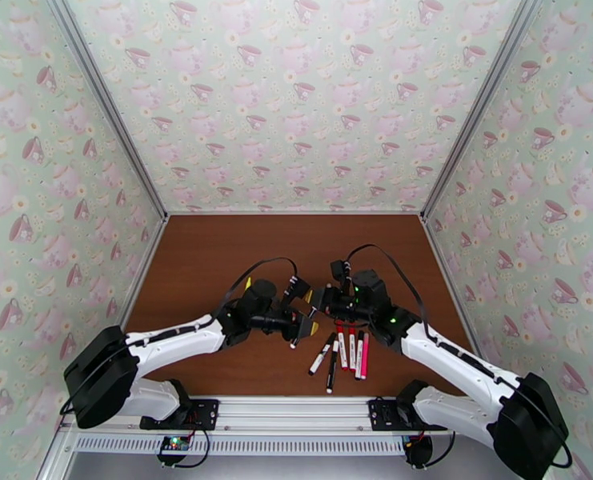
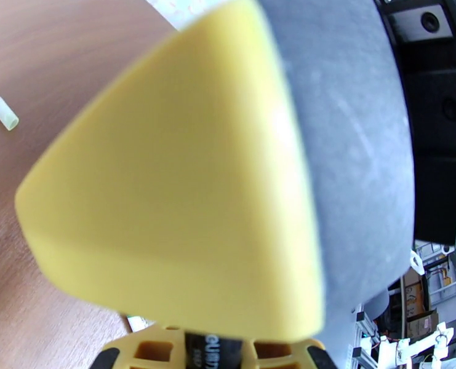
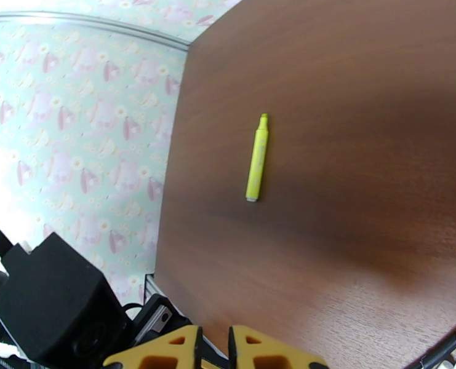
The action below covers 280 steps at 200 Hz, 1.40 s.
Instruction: Open the pen caps
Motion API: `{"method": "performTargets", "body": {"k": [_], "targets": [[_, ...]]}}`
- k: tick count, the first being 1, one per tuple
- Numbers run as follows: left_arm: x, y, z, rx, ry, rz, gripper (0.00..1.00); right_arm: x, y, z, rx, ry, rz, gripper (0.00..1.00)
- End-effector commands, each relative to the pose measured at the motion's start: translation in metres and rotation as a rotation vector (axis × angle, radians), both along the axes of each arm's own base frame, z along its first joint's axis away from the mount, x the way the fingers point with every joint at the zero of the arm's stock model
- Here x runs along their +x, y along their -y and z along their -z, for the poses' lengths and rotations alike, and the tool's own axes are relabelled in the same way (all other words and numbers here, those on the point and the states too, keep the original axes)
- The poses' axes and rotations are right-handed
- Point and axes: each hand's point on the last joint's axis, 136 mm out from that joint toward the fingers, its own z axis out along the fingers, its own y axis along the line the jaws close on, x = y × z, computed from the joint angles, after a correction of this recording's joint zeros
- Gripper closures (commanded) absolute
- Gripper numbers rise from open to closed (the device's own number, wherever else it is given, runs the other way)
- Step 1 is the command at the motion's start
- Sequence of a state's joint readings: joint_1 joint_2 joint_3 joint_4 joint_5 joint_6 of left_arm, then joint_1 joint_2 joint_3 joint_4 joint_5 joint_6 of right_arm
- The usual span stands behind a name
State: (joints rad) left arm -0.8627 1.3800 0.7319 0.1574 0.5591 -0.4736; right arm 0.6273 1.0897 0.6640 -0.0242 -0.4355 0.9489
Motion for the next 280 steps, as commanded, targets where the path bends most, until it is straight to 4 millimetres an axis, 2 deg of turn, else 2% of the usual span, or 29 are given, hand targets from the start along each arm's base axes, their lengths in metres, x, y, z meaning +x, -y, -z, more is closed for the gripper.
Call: {"method": "performTargets", "body": {"k": [1,25,56,86,123,159,182,201,219,241,266,280], "targets": [[0.002,-0.013,0.012,0.119,0.038,-0.060,0.92,0.019,0.009,-0.035,0.014,0.087,0.066,0.91],[0.012,-0.022,0.022,0.259,0.140,-0.154,0.92,0.031,0.028,-0.015,-0.069,0.005,0.185,0.93],[0.009,-0.020,0.028,0.324,0.192,-0.159,0.91,0.039,0.043,0.000,-0.102,-0.049,0.265,0.94],[0.000,-0.014,0.034,0.394,0.229,-0.129,0.91,0.045,0.056,0.000,-0.114,-0.059,0.315,0.94],[-0.012,-0.003,0.033,0.367,0.204,-0.058,0.91,0.050,0.066,0.003,-0.135,-0.073,0.341,0.95],[-0.031,0.012,0.031,0.279,0.095,0.072,0.92,0.052,0.056,-0.007,-0.103,-0.007,0.272,0.94],[-0.033,0.017,0.026,0.199,0.024,0.111,0.92,0.050,0.048,-0.021,-0.064,0.085,0.200,0.94],[-0.035,0.020,0.023,0.173,0.010,0.125,0.92,0.049,0.046,-0.025,-0.063,0.115,0.169,0.94],[-0.031,0.016,0.029,0.226,0.041,0.099,0.92,0.050,0.050,-0.026,-0.067,0.108,0.177,0.93],[-0.022,0.009,0.037,0.336,0.129,0.033,0.92,0.057,0.068,-0.010,-0.128,0.019,0.275,0.94],[-0.016,0.004,0.048,0.474,0.216,-0.017,0.92,0.061,0.076,-0.003,-0.163,-0.019,0.326,0.94],[-0.016,0.006,0.049,0.491,0.235,-0.020,0.92,0.064,0.080,0.002,-0.188,-0.028,0.352,0.95]]}}
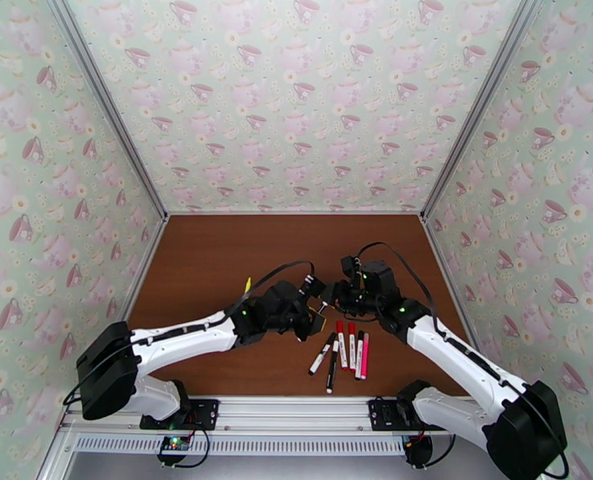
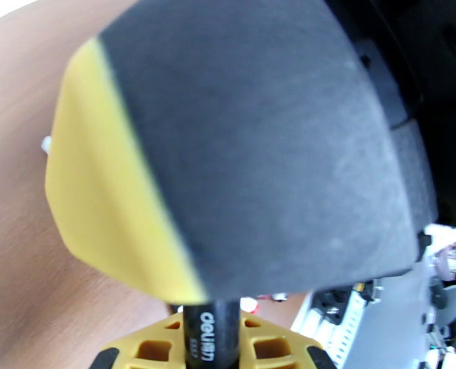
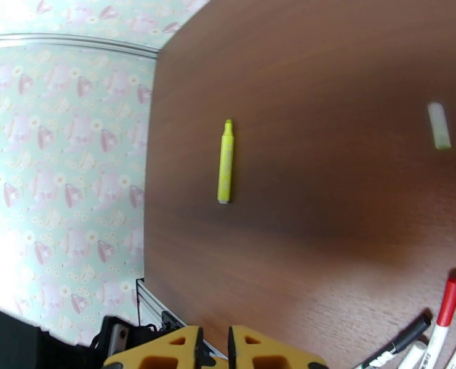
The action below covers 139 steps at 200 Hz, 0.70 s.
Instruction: Open the pen caps
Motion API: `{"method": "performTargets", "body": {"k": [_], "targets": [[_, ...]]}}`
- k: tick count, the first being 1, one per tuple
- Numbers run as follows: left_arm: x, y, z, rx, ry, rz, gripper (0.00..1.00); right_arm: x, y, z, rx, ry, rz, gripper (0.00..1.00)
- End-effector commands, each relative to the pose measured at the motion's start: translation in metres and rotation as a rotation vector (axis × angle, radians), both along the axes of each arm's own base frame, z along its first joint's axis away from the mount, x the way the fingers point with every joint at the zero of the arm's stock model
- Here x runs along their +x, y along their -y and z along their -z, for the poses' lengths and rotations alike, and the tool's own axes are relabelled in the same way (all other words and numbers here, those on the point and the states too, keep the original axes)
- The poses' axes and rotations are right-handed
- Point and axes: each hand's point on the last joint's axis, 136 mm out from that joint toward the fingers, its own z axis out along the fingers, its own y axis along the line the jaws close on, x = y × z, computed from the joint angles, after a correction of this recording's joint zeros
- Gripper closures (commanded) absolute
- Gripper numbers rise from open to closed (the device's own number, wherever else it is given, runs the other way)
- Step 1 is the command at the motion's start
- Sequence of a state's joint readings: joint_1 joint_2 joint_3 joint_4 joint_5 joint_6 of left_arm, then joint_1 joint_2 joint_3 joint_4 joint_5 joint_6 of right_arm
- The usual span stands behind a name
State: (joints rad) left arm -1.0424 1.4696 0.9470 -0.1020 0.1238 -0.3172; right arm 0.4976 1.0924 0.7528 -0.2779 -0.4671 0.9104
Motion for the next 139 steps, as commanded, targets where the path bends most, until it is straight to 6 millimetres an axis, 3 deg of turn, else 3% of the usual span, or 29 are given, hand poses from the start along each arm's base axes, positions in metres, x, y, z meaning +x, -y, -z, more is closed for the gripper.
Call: {"method": "performTargets", "body": {"k": [1,25,63,99,139], "targets": [[-0.029,-0.020,0.043,0.230,-0.029,0.061,0.92,0.050,0.043,-0.009,-0.117,0.099,0.257,0.95],[-0.035,-0.014,0.036,0.168,-0.049,0.079,0.93,0.053,0.046,-0.005,-0.114,0.095,0.272,0.95],[-0.043,-0.009,0.013,-0.021,-0.162,0.145,0.93,0.056,0.037,-0.024,-0.027,0.183,0.194,0.94],[-0.025,-0.025,-0.005,-0.107,-0.163,0.056,0.93,0.057,0.042,-0.022,-0.089,0.199,0.157,0.93],[0.005,-0.051,-0.023,-0.206,-0.118,-0.106,0.92,0.063,0.066,-0.004,-0.349,0.230,0.139,0.90]]}}
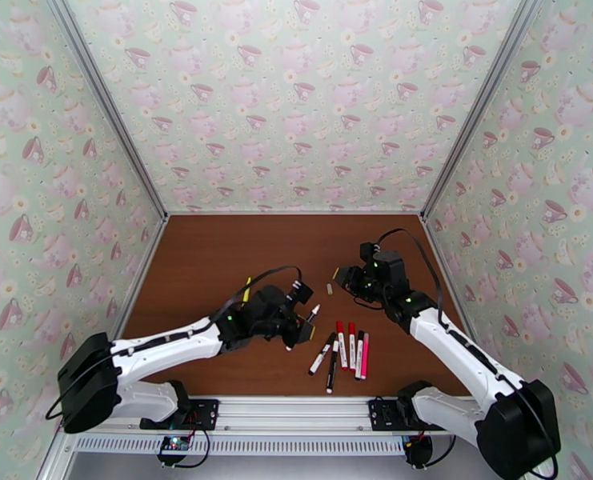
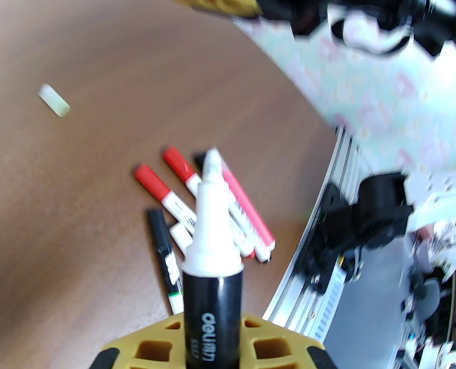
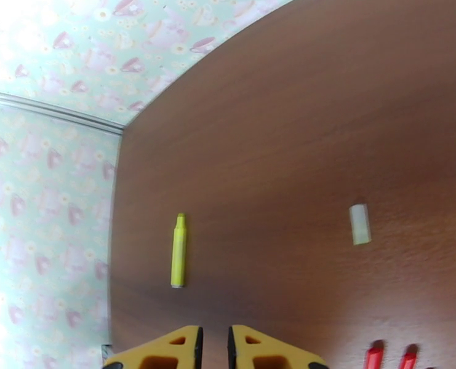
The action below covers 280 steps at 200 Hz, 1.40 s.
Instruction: Open the pen caps
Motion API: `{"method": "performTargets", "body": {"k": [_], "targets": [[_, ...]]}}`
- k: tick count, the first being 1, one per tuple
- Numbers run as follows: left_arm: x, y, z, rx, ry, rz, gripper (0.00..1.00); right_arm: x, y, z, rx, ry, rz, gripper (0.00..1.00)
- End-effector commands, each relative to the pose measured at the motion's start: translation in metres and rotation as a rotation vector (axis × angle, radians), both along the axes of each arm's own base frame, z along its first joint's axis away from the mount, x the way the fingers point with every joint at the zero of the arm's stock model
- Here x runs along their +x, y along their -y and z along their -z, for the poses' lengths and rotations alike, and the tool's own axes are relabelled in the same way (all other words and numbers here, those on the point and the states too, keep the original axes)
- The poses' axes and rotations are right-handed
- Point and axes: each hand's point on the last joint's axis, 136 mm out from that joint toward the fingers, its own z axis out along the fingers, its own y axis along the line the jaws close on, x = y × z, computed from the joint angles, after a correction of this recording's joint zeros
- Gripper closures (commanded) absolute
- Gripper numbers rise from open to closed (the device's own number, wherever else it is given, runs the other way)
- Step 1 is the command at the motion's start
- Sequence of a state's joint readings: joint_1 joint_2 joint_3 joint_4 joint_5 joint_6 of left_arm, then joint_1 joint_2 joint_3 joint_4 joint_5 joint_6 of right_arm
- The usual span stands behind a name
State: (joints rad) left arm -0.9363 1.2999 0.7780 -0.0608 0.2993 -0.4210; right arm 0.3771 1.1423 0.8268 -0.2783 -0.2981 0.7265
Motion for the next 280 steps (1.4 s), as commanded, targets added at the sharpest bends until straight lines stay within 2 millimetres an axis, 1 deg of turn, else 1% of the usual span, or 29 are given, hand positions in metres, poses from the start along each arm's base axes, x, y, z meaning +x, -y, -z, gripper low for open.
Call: {"method": "performTargets", "body": {"k": [1,23,40,53,81,99,121,142,173,206,251,280], "targets": [[0.015,-0.011,-0.018,-0.081,0.019,-0.097,0.92,0.005,0.018,0.007,-0.183,0.032,-0.009,0.90],[0.028,-0.025,-0.023,-0.096,0.031,-0.176,0.92,0.009,0.025,0.022,-0.282,0.032,-0.020,0.90],[0.032,-0.030,-0.026,-0.104,0.032,-0.198,0.91,0.015,0.032,0.032,-0.354,0.030,-0.020,0.89],[0.034,-0.034,-0.024,-0.096,0.030,-0.215,0.91,0.019,0.034,0.040,-0.391,0.025,-0.019,0.88],[0.038,-0.040,-0.022,-0.083,0.027,-0.244,0.91,0.030,0.031,0.054,-0.417,0.019,-0.033,0.87],[0.037,-0.039,-0.019,-0.073,0.015,-0.238,0.89,0.038,0.028,0.066,-0.429,-0.003,-0.045,0.88],[0.036,-0.036,-0.014,-0.065,-0.005,-0.229,0.89,0.047,0.017,0.081,-0.412,-0.039,-0.080,0.88],[0.039,-0.039,-0.012,-0.055,-0.004,-0.252,0.88,0.055,0.017,0.096,-0.431,-0.071,-0.072,0.88],[0.038,-0.037,-0.006,-0.020,-0.018,-0.237,0.87,0.064,0.016,0.108,-0.449,-0.088,-0.071,0.88],[0.041,-0.037,-0.002,0.002,-0.015,-0.250,0.87,0.071,0.018,0.119,-0.479,-0.112,-0.063,0.87],[0.042,-0.034,0.001,0.012,-0.020,-0.243,0.87,0.074,0.019,0.135,-0.496,-0.148,-0.072,0.87],[0.043,-0.035,-0.003,0.006,-0.006,-0.249,0.87,0.076,0.021,0.144,-0.492,-0.169,-0.072,0.87]]}}
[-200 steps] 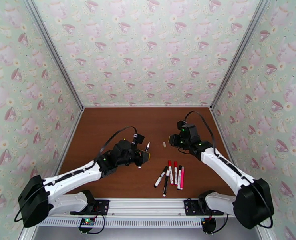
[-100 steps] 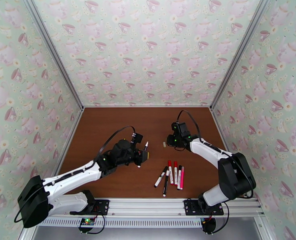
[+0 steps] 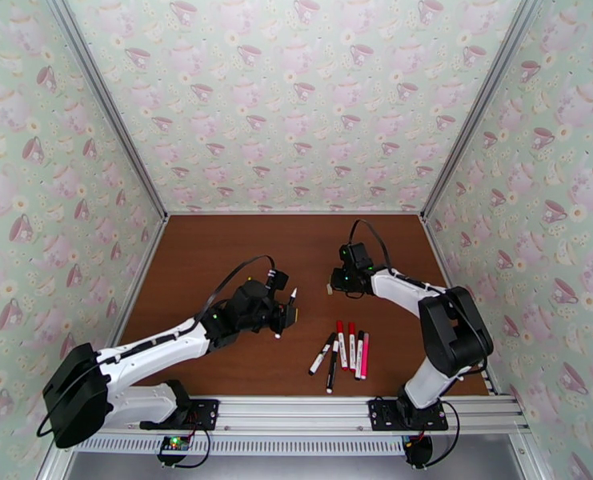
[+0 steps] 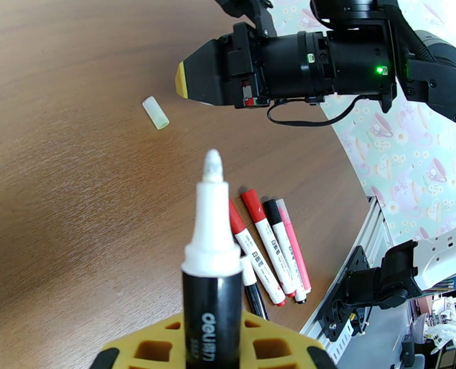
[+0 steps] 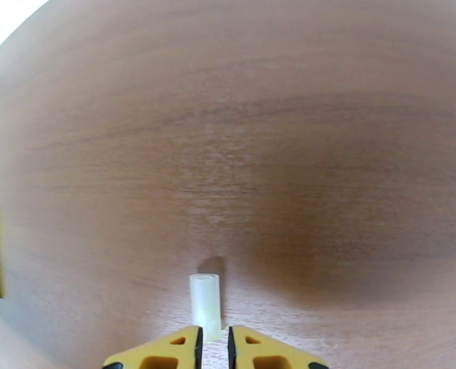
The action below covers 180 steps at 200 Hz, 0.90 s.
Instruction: Open the pen caps
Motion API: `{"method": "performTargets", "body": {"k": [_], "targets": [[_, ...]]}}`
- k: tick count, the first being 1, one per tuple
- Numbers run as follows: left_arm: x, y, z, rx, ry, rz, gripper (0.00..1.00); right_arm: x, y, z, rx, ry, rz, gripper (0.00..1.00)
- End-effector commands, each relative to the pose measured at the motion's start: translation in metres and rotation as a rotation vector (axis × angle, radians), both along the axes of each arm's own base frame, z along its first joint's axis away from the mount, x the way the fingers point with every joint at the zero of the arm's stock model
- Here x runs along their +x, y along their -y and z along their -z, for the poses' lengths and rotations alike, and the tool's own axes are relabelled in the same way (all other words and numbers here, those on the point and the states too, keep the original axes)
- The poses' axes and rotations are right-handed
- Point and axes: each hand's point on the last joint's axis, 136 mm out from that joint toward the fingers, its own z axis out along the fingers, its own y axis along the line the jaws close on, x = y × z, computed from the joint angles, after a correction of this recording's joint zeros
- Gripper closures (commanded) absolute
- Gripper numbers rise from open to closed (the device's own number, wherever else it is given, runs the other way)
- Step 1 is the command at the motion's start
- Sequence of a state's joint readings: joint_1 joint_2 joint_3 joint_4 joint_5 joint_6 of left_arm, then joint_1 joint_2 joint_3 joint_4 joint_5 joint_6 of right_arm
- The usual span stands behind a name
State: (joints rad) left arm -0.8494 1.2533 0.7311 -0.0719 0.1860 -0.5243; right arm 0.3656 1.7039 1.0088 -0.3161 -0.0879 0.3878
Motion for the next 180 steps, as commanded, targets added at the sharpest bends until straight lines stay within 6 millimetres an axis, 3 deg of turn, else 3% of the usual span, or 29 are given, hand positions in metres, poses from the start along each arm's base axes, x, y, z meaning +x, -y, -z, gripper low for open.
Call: {"method": "performTargets", "body": {"k": [1,180], "targets": [[0.006,0.002,-0.011,-0.005,0.034,-0.012,0.87,0.012,0.003,-0.001,-0.010,0.018,0.007,0.87],[0.008,-0.005,-0.010,0.024,0.039,-0.036,0.87,0.020,-0.002,0.028,-0.017,-0.057,-0.016,0.78]]}}
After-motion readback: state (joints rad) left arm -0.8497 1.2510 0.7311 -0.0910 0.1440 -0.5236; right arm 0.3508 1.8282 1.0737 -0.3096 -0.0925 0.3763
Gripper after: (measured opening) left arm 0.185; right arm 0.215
